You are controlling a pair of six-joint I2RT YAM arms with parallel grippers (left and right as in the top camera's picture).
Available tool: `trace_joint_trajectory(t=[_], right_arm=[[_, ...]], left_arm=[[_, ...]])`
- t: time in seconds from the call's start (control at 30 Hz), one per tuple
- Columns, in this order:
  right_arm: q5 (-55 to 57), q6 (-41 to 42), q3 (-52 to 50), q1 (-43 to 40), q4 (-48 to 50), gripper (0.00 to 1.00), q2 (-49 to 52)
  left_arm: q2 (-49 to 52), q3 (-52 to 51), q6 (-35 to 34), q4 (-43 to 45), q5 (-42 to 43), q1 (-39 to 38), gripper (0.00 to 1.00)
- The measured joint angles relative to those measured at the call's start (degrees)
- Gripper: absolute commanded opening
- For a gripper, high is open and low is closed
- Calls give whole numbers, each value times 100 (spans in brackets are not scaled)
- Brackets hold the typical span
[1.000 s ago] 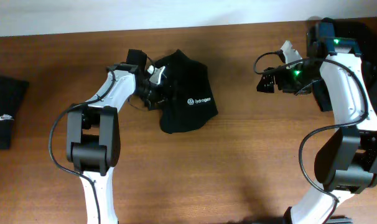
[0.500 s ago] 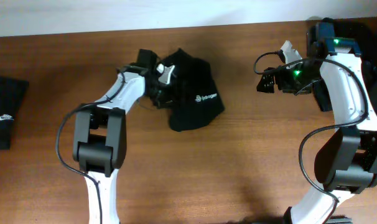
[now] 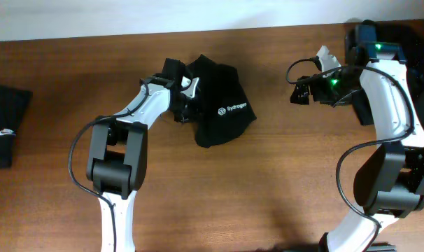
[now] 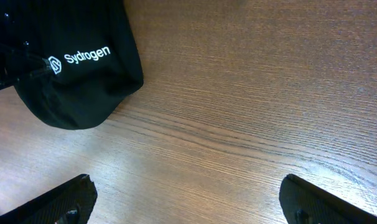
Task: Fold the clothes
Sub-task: 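Carry the black shirt leftward to the table's left edge with the left gripper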
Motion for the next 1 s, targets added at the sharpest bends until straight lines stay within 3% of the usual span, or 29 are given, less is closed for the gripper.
trace_joint_trajectory(t=[0.4,0.6,0.8,1.0], right_arm=[[2,0,-7,0,-13,99,0],[4,0,-125,0,35,99,0],[122,13,-188,-2,184,99,0],[846,557,-337,-2,549,99,0]], left_arm=[[31,2,50,-17,219,546,0],[11,61,597,-527,120,885,0],[-354,70,1137,-1003,-787,1178,0],[-979,70,1502,-1104,-1788,1491,0]])
